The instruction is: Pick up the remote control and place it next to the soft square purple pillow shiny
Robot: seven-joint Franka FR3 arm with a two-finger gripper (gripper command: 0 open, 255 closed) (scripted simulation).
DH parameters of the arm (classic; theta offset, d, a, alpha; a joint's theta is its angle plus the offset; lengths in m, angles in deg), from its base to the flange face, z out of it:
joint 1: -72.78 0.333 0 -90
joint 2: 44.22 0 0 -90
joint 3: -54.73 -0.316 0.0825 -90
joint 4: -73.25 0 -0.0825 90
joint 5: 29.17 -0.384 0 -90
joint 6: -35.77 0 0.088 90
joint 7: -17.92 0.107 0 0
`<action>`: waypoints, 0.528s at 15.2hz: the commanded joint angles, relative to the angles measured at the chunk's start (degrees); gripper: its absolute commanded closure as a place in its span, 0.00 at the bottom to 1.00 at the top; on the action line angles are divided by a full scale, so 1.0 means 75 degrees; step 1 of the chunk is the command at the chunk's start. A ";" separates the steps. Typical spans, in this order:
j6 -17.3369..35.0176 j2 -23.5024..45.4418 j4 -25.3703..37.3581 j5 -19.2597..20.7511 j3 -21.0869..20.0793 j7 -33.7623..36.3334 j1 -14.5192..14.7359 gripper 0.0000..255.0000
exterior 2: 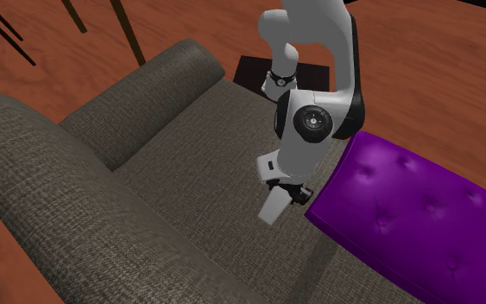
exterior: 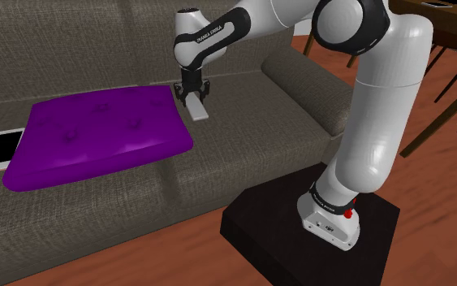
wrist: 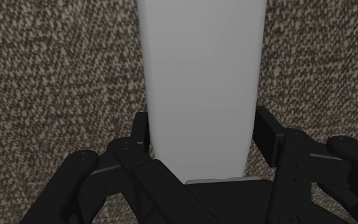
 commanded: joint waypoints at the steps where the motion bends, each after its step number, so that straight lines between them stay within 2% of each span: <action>1: 0.0001 -0.0001 0.0001 0.0000 0.0000 0.0000 0.0000 0.00; 6: 0.0001 -0.0002 0.0000 0.0000 0.0000 0.0000 0.0000 0.00; 8: -0.0441 -0.0235 0.0209 -0.0011 -0.0005 -0.0007 0.0000 0.00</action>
